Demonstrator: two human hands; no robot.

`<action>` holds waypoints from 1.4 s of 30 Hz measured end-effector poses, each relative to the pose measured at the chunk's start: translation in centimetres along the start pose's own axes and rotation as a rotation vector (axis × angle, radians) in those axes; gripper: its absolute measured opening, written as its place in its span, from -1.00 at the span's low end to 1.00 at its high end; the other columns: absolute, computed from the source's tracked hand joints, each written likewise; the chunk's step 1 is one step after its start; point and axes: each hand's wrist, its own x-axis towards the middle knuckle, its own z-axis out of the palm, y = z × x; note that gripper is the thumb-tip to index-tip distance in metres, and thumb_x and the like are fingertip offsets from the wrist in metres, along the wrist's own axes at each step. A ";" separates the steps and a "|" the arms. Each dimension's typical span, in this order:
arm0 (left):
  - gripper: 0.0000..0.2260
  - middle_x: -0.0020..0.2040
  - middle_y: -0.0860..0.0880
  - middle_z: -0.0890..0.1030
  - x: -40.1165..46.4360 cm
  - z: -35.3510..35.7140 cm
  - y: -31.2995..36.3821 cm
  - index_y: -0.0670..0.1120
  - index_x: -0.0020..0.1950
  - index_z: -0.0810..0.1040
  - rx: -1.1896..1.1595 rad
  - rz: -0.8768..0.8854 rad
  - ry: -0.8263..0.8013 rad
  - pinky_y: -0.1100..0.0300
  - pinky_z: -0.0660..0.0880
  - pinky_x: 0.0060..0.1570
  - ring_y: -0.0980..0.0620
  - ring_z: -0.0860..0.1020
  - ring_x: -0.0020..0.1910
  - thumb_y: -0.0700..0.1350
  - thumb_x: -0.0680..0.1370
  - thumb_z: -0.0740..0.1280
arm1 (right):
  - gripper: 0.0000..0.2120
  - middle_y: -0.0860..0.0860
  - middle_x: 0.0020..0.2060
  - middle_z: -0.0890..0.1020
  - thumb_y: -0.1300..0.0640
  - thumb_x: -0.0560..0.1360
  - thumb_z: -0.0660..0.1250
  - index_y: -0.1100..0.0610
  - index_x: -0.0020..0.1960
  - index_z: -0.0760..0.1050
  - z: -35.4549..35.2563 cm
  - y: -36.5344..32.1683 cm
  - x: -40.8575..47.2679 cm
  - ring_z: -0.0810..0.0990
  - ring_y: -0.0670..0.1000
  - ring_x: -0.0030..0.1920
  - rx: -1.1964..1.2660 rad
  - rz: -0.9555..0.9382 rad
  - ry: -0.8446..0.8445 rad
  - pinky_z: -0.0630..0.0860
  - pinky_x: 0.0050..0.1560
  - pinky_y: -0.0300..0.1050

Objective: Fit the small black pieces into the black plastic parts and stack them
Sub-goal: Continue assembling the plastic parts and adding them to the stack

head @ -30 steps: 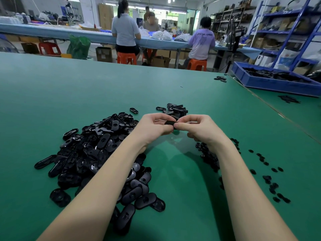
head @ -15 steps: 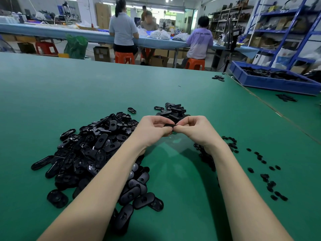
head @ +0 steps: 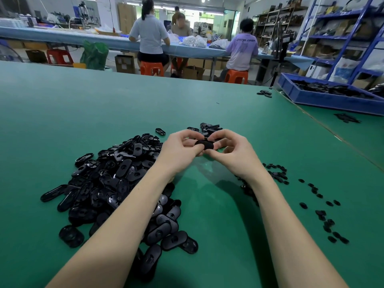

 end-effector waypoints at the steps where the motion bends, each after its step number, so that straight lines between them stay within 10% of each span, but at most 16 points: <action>1: -0.83 -0.11 -0.12 0.73 0.1 -0.1 0.0 -0.06 0.03 0.65 -0.038 -0.012 -0.011 0.26 0.59 -0.10 0.06 0.69 -0.21 -0.30 0.53 0.40 | -0.81 -0.15 -0.33 0.63 0.15 0.42 0.54 -0.10 -0.09 0.61 0.0 0.1 0.1 0.39 -0.14 -0.43 -0.049 -0.039 0.009 0.37 -0.35 -0.33; 11: -0.69 -0.11 0.13 0.69 1.0 -2.7 -0.4 -0.02 -0.02 0.62 0.331 0.139 0.164 0.20 0.57 0.09 0.20 0.64 -0.12 -0.33 0.57 0.14 | -0.85 -0.29 -0.14 0.69 -0.18 0.46 0.44 -0.17 -0.03 0.68 -0.1 1.0 2.5 0.60 -0.19 -0.11 -0.384 0.127 0.310 0.41 -0.21 -0.22; 21: -0.82 0.13 0.02 0.62 0.3 -2.4 -1.1 0.06 0.16 0.61 0.954 0.159 -0.069 0.02 0.44 0.24 -0.05 0.40 0.26 -0.06 0.59 0.30 | -0.80 -0.16 -0.07 0.71 -0.13 0.49 0.41 -0.09 0.04 0.69 1.7 1.4 4.5 0.63 -0.01 0.09 -0.481 0.258 0.307 0.43 -0.06 -0.16; 37: -0.77 -0.06 0.13 0.64 0.0 -1.4 -0.5 0.12 0.04 0.57 0.670 0.145 -0.131 0.24 0.51 0.07 0.15 0.56 -0.24 -0.22 0.53 0.32 | -0.89 -0.18 -0.19 0.69 -0.01 0.49 0.35 -0.08 -0.13 0.66 -2.9 1.2 2.4 0.65 -0.07 -0.11 -0.375 0.280 0.162 0.59 -0.02 -0.09; 42: -0.70 0.01 0.14 0.63 -0.5 -0.8 0.2 0.23 0.13 0.62 0.548 0.101 -0.249 0.47 0.47 -0.21 0.03 0.64 -0.09 -0.17 0.58 0.31 | -0.88 -0.17 -0.12 0.70 0.02 0.52 0.35 -0.10 -0.10 0.67 -5.6 1.5 1.4 0.63 -0.05 0.00 -0.464 0.363 0.077 0.60 0.08 -0.05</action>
